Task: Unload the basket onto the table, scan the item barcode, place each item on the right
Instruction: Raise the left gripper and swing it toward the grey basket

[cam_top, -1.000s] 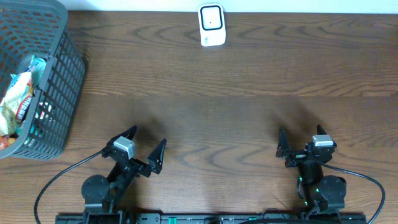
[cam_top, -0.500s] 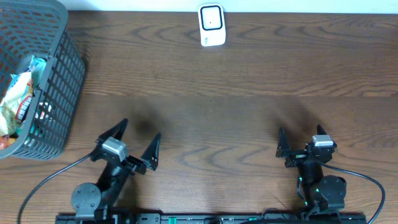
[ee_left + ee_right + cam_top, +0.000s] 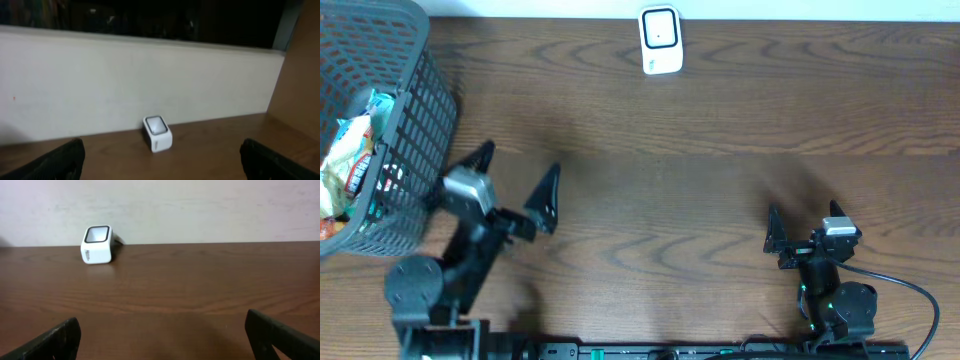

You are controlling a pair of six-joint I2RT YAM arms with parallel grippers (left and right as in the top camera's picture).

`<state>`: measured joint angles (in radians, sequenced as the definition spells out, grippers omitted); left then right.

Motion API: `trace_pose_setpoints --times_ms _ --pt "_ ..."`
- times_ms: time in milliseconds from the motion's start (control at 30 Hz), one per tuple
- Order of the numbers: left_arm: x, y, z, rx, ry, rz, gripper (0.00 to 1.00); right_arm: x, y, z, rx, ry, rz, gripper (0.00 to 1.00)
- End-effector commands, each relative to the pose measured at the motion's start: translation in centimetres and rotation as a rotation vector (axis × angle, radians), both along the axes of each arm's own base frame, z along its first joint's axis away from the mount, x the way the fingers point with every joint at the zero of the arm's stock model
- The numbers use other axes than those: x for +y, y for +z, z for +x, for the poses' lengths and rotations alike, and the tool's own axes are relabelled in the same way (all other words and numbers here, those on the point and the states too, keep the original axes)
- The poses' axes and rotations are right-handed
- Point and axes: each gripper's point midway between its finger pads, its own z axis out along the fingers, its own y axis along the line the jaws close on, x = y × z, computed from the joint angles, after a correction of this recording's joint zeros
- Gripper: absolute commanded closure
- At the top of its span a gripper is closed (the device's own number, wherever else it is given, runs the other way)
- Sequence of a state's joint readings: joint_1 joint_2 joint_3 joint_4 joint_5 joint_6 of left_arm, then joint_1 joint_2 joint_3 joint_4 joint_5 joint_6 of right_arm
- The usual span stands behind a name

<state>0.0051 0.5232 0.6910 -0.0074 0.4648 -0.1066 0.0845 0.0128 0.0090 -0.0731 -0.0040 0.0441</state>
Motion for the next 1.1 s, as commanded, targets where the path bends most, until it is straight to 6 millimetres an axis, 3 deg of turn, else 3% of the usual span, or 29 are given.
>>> trace_pose_setpoints --times_ms 0,133,267,467,700,833,1067 --pt "0.1 3.8 1.4 0.014 0.006 0.021 0.02 0.2 -0.1 0.0 -0.001 0.010 -0.007 0.01" --pt "0.1 6.0 2.8 0.094 0.005 0.022 0.02 0.2 -0.1 0.0 -0.001 0.010 -0.007 0.01" --pt "0.2 9.5 3.7 0.093 0.012 0.083 0.02 0.2 -0.1 0.0 -0.001 0.010 -0.007 0.01" --pt "3.2 14.1 5.1 0.133 0.192 0.182 0.02 0.2 -0.1 0.0 -0.001 0.010 -0.007 0.01" --pt "4.6 18.6 6.3 0.149 0.246 0.203 0.02 0.2 -0.1 0.0 -0.001 0.010 -0.007 0.01" --pt "7.3 19.2 8.3 0.165 0.326 0.166 0.02 0.2 -0.1 0.0 -0.001 0.010 -0.007 0.01" --pt "15.0 16.1 11.5 0.288 0.478 0.058 0.02 0.2 -0.1 0.0 -0.001 0.010 -0.007 0.01"
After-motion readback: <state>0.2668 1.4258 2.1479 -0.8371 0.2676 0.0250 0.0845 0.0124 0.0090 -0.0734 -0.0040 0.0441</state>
